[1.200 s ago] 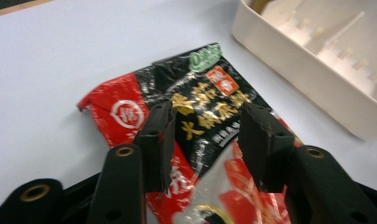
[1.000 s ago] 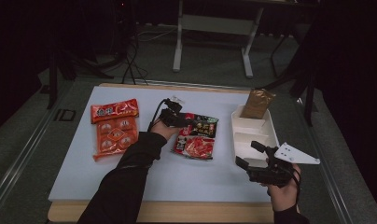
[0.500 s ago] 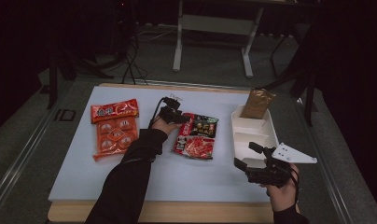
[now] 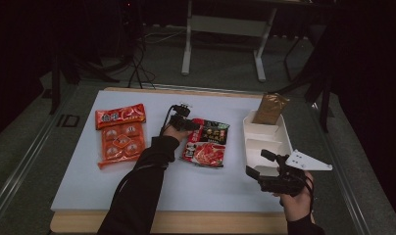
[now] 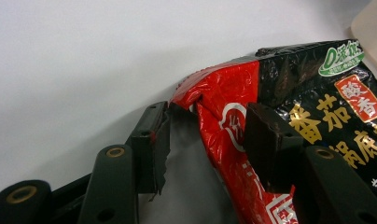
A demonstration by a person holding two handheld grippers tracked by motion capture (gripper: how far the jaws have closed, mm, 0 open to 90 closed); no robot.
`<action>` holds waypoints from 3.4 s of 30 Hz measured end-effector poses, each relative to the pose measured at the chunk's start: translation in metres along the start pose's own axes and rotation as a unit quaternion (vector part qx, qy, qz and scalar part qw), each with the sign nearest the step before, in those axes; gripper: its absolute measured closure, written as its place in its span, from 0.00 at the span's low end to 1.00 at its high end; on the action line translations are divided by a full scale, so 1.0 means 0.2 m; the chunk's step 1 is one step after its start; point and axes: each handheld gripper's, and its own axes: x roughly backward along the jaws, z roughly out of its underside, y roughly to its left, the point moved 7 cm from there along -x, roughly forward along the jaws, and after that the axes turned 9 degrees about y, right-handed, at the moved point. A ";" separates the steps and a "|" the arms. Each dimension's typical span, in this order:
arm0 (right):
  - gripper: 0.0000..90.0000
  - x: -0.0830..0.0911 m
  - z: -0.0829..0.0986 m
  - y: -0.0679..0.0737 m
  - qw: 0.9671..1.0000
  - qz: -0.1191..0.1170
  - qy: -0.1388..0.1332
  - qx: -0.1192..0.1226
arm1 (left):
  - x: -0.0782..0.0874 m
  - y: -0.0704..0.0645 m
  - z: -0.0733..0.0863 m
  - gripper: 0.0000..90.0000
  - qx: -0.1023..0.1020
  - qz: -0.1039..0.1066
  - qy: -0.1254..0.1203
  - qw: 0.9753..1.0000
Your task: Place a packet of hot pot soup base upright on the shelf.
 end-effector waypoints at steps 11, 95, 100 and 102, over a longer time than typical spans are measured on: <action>0.16 -0.01 0.00 0.00 1.000 -0.005 0.004 0.000 | -0.01 -0.06 -0.01 0.75 -0.014 -0.040 0.042 0.998; 0.45 -0.13 -0.23 -0.08 0.999 0.006 0.030 -0.020 | 0.96 -0.67 0.09 0.98 -0.087 0.149 -0.241 0.955; 0.59 -0.15 -0.23 -0.06 0.999 -0.008 0.037 -0.023 | 0.98 -0.71 0.09 0.98 -0.092 0.167 -0.258 0.947; 0.68 -0.14 -0.25 -0.05 0.999 -0.021 0.030 -0.026 | 0.98 -0.71 0.09 0.98 -0.093 0.173 -0.262 0.945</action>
